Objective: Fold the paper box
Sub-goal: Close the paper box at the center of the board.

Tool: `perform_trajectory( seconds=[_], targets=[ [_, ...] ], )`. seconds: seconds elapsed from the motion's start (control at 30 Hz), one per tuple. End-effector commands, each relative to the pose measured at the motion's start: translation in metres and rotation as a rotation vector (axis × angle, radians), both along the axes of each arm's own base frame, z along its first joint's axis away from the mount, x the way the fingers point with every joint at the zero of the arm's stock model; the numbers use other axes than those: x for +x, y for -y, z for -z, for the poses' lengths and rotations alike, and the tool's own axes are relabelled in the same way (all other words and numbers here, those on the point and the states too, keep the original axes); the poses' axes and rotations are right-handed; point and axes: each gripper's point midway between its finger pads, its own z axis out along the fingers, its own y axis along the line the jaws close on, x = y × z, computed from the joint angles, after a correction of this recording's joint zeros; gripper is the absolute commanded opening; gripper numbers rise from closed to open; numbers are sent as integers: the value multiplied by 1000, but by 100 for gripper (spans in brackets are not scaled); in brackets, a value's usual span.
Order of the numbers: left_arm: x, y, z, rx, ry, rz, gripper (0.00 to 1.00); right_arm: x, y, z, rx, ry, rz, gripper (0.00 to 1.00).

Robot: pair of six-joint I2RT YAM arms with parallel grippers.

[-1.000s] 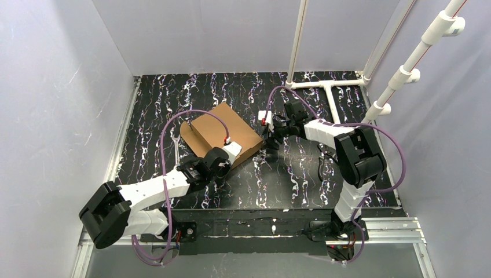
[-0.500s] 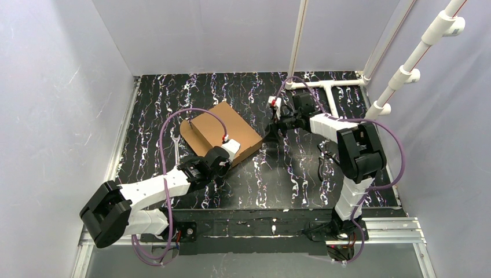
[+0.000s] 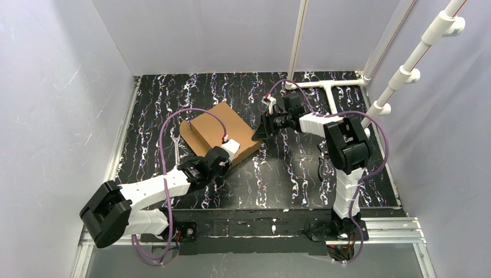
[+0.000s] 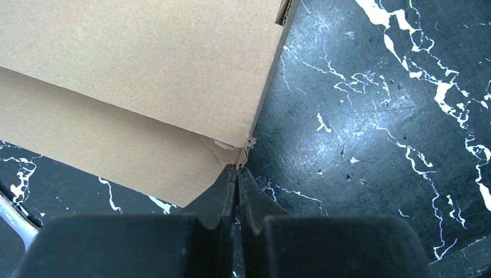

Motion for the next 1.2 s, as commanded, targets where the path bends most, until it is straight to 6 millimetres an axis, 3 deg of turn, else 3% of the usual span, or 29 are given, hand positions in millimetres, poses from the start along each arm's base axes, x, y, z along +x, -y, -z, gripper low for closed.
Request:
perform_trajectory(
  seconds=[0.0,0.13,0.27,0.83,1.17],
  targets=[
    [9,1,-12,-33,52,-44,0,8,3,12,-68,-19,43,61],
    [10,-6,-12,-29,58,-103,0,10,11,21,-110,-29,63,53],
    [12,-9,-12,-21,63,-119,0,10,14,25,-123,-31,61,51],
    [17,-8,-9,27,51,-131,0,7,11,26,-112,-47,45,49],
    [19,15,-10,-69,67,-56,0,3,7,26,-99,-62,32,49]
  ],
)
